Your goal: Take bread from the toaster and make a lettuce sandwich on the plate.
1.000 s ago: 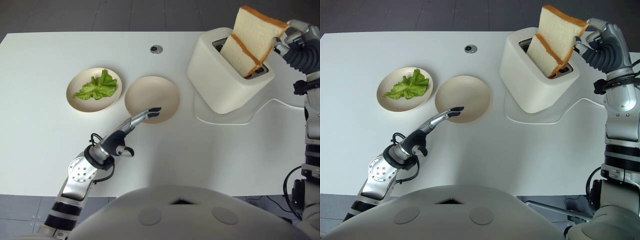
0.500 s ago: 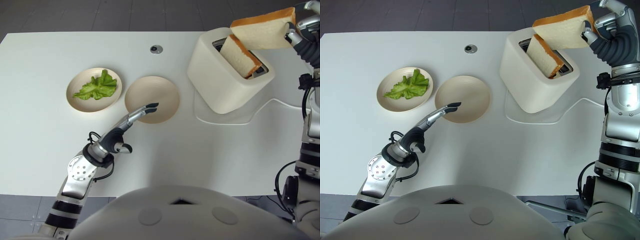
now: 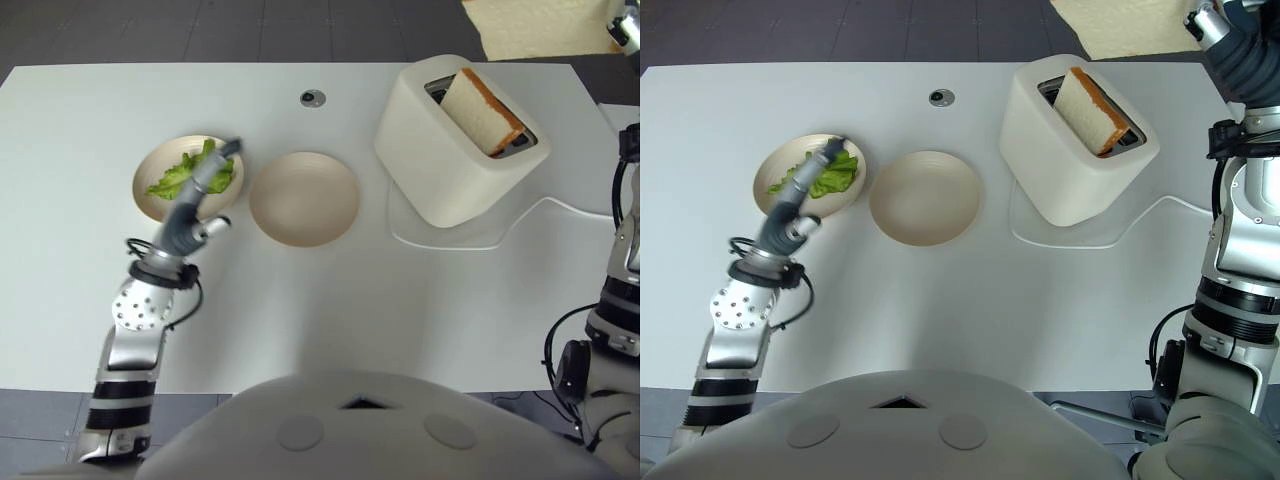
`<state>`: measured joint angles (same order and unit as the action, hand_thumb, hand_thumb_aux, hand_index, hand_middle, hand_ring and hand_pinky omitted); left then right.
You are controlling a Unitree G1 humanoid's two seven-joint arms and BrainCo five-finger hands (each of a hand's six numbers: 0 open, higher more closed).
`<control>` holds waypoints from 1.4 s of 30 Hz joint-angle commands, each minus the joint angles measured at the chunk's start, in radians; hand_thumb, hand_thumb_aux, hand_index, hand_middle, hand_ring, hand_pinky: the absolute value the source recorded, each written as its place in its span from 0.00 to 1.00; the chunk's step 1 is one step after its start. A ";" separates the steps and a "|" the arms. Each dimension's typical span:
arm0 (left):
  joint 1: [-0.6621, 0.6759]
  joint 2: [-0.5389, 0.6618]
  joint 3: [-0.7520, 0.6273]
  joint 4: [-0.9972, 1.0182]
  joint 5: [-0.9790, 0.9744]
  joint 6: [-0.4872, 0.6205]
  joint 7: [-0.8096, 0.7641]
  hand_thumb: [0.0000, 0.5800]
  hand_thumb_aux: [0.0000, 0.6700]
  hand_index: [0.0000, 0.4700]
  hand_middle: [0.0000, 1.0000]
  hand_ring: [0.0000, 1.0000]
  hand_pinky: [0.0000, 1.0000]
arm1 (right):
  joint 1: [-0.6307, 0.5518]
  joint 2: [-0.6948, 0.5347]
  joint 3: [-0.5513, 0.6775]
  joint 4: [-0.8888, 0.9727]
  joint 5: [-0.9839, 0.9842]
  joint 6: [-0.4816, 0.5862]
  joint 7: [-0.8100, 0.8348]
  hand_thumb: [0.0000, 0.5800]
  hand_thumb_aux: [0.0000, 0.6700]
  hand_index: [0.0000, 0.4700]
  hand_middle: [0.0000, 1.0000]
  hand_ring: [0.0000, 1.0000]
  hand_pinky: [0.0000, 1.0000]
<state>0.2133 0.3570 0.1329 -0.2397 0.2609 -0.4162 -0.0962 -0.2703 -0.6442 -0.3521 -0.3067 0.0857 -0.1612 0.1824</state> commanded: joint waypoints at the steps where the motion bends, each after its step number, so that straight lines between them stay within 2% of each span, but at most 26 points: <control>1: -0.019 0.071 0.077 0.015 0.275 0.094 0.125 0.00 0.00 0.00 0.00 0.00 0.00 | -0.003 0.050 0.085 -0.113 0.046 0.072 0.033 1.00 1.00 1.00 1.00 1.00 1.00; 5: -0.039 0.151 0.089 0.084 0.461 0.161 0.203 0.00 0.00 0.00 0.00 0.00 0.00 | 0.004 0.121 0.226 -0.175 0.017 0.123 0.052 1.00 1.00 1.00 1.00 1.00 1.00; 7: -0.038 0.188 0.087 0.105 0.536 0.202 0.223 0.00 0.00 0.00 0.00 0.00 0.00 | 0.008 0.157 0.317 -0.158 -0.024 0.116 0.071 1.00 1.00 1.00 1.00 1.00 1.00; 11: -0.045 0.280 0.046 0.163 0.712 0.277 0.253 0.00 0.00 0.00 0.00 0.00 0.00 | 0.036 0.210 0.511 -0.035 -0.129 0.054 0.132 1.00 1.00 1.00 1.00 1.00 1.00; 19: -0.119 0.341 -0.065 0.284 0.772 0.340 0.228 0.00 0.00 0.00 0.00 0.00 0.00 | 0.039 0.259 0.757 0.279 -0.316 -0.023 0.225 1.00 1.00 1.00 1.00 1.00 1.00; 24: -0.188 0.360 -0.138 0.360 0.769 0.336 0.247 0.00 0.00 0.00 0.00 0.00 0.00 | 0.004 0.280 0.789 0.408 -0.380 -0.057 0.225 1.00 1.00 1.00 1.00 1.00 1.00; 29: -0.229 0.379 -0.179 0.407 0.760 0.331 0.266 0.00 0.00 0.00 0.00 0.00 0.00 | -0.043 0.280 0.786 0.421 -0.399 -0.031 0.268 1.00 1.00 1.00 1.00 1.00 1.00; 33: -0.236 0.390 -0.192 0.419 0.744 0.332 0.279 0.00 0.00 0.00 0.00 0.00 0.00 | -0.056 0.281 0.746 0.375 -0.337 0.031 0.339 1.00 1.00 1.00 1.00 1.00 1.00; 38: -0.244 0.398 -0.219 0.448 0.746 0.349 0.271 0.00 0.00 0.00 0.00 0.00 0.00 | -0.007 0.287 0.742 0.392 -0.161 0.212 0.542 1.00 1.00 1.00 1.00 1.00 1.00; 42: -0.251 0.406 -0.239 0.467 0.747 0.365 0.245 0.00 0.00 0.00 0.00 0.00 0.00 | 0.035 0.242 0.755 0.382 -0.119 0.245 0.634 1.00 1.00 1.00 1.00 1.00 1.00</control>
<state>-0.0322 0.7442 -0.0867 0.2090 1.0174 -0.0546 0.1691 -0.2786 -0.3657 0.3826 0.0626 -0.0262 0.0526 0.7725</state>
